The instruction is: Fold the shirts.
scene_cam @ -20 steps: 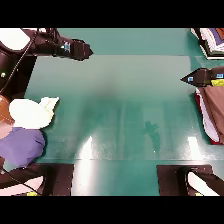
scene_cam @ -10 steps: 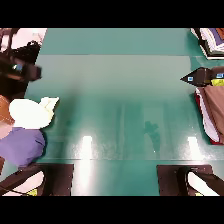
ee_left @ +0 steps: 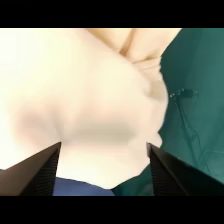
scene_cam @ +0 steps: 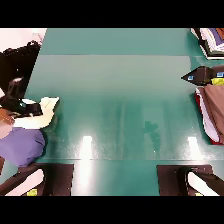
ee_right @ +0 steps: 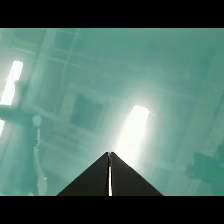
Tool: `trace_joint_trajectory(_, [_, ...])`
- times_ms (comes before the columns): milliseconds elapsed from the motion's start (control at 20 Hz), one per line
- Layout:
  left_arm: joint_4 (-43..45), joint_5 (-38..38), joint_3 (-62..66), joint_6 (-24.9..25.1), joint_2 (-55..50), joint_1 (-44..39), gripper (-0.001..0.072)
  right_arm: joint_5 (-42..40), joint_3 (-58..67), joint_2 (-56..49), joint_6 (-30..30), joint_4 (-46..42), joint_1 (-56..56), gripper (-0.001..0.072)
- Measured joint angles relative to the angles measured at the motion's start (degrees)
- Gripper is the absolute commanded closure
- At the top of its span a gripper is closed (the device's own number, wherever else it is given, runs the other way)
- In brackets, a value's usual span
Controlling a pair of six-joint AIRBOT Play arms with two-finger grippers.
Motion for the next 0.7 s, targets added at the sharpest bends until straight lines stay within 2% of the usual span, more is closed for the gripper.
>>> trace_joint_trajectory(50, [0.13,0.81,-1.29,-0.5,0.07,0.13,0.0462,-0.15,0.0,0.0,0.0,-0.02,0.0,0.0692])
trace_joint_trajectory(100, [0.24,1.27,-2.12,-1.01,0.09,0.24,0.0681,-0.2,0.0,0.0,0.0,0.0,0.0,0.0692])
trace_joint_trajectory(250, [0.15,1.2,-2.58,-1.95,0.11,0.39,0.0686,-0.35,0.0,0.0,0.0,0.0,0.0,0.0692])
trace_joint_trajectory(400, [-0.92,-1.05,2.51,-2.34,1.05,0.44,0.0687,-0.52,0.07,0.0,0.0,0.04,0.0,0.0692])
trace_joint_trajectory(700, [-12.37,-7.37,29.33,-2.23,6.56,-1.7,0.0688,-4.09,6.29,-0.04,0.0,0.33,0.0,0.0693])
